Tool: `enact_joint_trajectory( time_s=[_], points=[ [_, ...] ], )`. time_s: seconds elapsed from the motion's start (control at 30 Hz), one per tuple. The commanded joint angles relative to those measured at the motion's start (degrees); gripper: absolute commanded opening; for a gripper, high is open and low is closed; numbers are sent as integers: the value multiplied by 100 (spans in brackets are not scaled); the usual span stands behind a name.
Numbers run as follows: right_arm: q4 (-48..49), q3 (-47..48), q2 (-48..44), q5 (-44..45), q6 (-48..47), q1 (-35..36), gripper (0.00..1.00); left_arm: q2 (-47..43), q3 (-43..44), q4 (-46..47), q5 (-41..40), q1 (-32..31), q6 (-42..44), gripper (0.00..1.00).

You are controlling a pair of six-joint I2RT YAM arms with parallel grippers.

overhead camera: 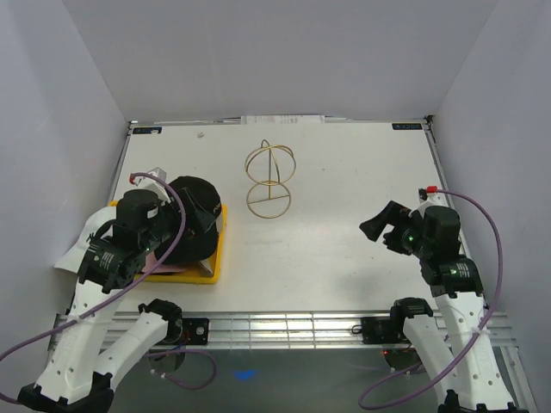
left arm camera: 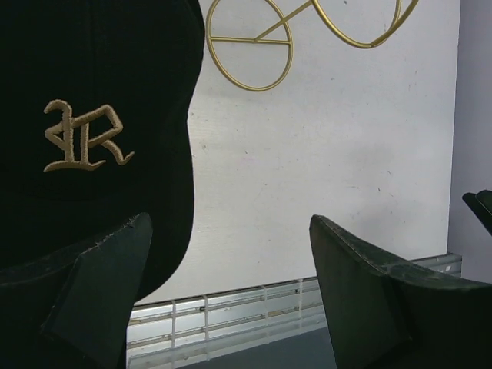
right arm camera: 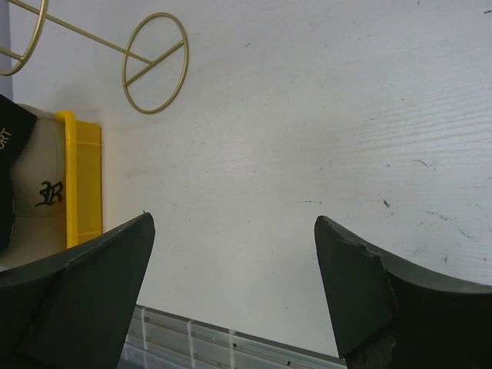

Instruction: Stack the hats

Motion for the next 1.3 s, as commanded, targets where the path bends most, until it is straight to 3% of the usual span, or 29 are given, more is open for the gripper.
enact_joint_trajectory(
  time_s=[0.0,0.27,0.53,0.87,1.0,1.27],
  points=[
    [153,-37,33,-65,-191,15,89,-196,133,-261,-303,6,-220,94],
    [144,-124,253,-538,-393,24,89,-161,485,-1078,-1049,6,-712,93],
    [240,-370,139,-733,-525,24,90,-29,722,-2327,-1789,6,-1889,93],
    [460,-696,121,-1005,-525,24,90,-99,152,-2266,-1403,6,-2811,91],
    [521,-766,104,-1049,-604,24,90,-521,116,-2081,-1270,6,-3146,91],
    [987,-871,148,-1629,-359,33,92,-423,248,-2310,-1007,6,-3058,92]
  ],
)
